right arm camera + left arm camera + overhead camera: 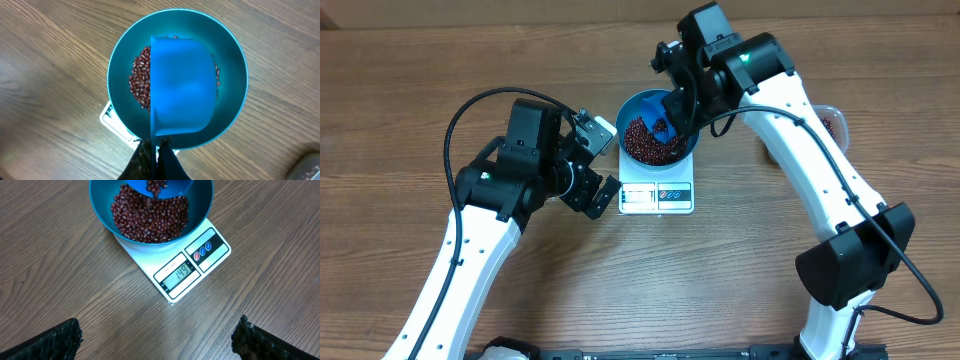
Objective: Scoop item into bowl and weigh 150g on scale
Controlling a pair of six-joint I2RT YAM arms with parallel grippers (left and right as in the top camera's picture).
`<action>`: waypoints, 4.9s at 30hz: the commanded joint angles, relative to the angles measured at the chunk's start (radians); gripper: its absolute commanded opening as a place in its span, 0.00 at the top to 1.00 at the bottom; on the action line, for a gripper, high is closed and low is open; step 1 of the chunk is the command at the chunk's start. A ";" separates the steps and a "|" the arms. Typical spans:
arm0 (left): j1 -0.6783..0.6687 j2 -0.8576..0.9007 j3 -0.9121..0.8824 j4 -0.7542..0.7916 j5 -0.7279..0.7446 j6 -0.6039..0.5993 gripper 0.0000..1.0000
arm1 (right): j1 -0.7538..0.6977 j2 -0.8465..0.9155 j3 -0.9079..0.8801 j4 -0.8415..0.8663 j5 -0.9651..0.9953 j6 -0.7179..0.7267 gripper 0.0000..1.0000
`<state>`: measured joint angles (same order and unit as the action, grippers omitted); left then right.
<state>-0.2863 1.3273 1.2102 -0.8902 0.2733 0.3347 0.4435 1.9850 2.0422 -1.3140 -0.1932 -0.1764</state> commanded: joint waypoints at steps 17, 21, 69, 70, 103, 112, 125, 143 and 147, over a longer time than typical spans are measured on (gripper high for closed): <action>-0.002 0.008 -0.004 0.002 0.014 -0.018 0.00 | -0.114 -0.046 0.035 -0.005 -0.187 0.015 0.96; -0.002 0.008 -0.004 0.002 0.015 -0.018 0.00 | -0.114 -0.046 0.035 -0.005 -0.187 0.019 0.96; -0.002 0.008 -0.004 0.001 0.015 -0.018 0.00 | -0.360 -0.128 0.035 -0.085 -0.253 0.010 0.96; -0.002 0.008 -0.004 0.002 0.014 -0.018 0.00 | -0.388 -0.128 0.035 -0.088 -0.253 0.011 0.96; -0.002 0.008 -0.004 0.002 0.015 -0.018 0.00 | -0.599 -0.126 -0.040 -0.093 0.191 0.101 0.96; -0.002 0.008 -0.004 0.002 0.014 -0.018 0.00 | -0.589 -0.126 -0.040 -0.092 0.272 0.102 0.96; -0.002 0.008 -0.004 0.002 0.014 -0.018 0.00 | -0.439 -0.126 -0.040 -0.144 0.587 0.211 0.96; -0.002 0.008 -0.004 0.002 0.014 -0.018 0.00 | -0.417 -0.126 -0.040 -0.150 0.560 0.359 0.96; -0.002 0.008 -0.004 0.002 0.014 -0.018 0.00 | -0.417 -0.126 -0.040 -0.121 0.456 0.356 0.96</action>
<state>-0.2863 1.3273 1.2102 -0.8902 0.2733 0.3347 0.0269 1.8862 2.0026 -1.4559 0.3561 0.1642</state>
